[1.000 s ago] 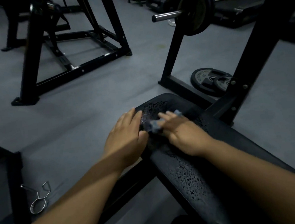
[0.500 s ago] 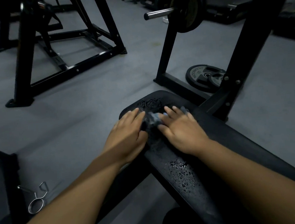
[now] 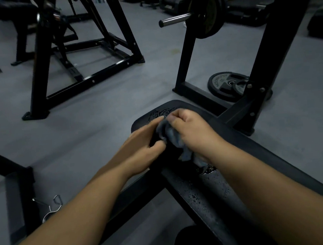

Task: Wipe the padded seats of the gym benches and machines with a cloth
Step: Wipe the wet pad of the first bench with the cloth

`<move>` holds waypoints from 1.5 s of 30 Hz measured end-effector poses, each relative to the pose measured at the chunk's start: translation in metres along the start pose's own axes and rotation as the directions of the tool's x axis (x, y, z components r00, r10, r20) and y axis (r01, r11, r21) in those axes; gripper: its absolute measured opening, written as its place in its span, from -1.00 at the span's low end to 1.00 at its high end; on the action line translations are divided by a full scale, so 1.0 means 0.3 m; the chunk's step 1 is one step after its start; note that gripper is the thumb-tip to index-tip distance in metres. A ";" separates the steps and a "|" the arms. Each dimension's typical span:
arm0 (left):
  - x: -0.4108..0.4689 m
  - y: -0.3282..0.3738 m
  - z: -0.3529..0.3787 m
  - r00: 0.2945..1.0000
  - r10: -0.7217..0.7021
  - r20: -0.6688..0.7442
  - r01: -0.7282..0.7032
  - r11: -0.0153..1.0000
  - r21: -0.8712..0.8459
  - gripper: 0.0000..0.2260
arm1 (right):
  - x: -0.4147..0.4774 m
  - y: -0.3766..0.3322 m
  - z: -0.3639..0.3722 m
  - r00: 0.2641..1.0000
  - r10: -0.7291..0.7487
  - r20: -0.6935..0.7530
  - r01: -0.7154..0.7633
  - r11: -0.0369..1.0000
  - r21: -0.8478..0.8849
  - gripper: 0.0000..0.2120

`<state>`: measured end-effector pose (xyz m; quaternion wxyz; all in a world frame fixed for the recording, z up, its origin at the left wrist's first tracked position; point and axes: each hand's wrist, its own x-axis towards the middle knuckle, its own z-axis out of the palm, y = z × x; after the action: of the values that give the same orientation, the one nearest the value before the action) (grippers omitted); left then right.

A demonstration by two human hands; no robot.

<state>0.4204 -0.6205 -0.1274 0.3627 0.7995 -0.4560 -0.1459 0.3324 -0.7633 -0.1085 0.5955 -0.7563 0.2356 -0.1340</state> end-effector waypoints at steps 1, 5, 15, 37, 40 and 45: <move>-0.009 0.014 -0.003 1.000 -0.002 -0.009 0.002 0.998 -0.059 -0.48 | 0.004 -0.010 0.002 0.999 0.030 -0.010 -0.029 0.993 0.111 -0.81; -0.002 0.043 -0.002 0.991 -0.094 -0.100 0.040 0.895 -0.445 -0.58 | 0.034 -0.036 -0.029 0.988 0.120 -0.092 -0.083 0.940 0.331 -0.82; 0.061 0.056 0.016 0.919 -0.392 -0.042 0.361 0.879 -0.311 -0.65 | 0.018 0.001 -0.138 0.934 -0.160 -0.320 -0.102 0.738 -0.667 -0.79; 0.129 -0.237 0.012 0.977 -0.133 -0.164 0.166 0.964 0.207 -0.47 | 0.244 0.147 0.203 0.989 -0.101 0.108 0.141 0.422 -0.895 -0.27; 0.145 -0.243 -0.008 0.988 -0.103 -0.118 0.125 0.974 0.189 -0.33 | 0.118 0.174 0.115 0.955 -0.138 0.261 0.294 0.344 -0.892 -0.22; 0.174 -0.242 0.015 0.994 0.018 -0.104 0.007 0.972 0.233 -0.45 | 0.329 0.144 0.074 0.997 0.007 -0.077 -0.074 0.369 -0.926 -0.29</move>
<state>0.4915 -0.6428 -0.1772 0.2903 0.8418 -0.4526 -0.0482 0.4189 -0.8035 -0.1636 0.0642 -0.9496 0.3064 0.0135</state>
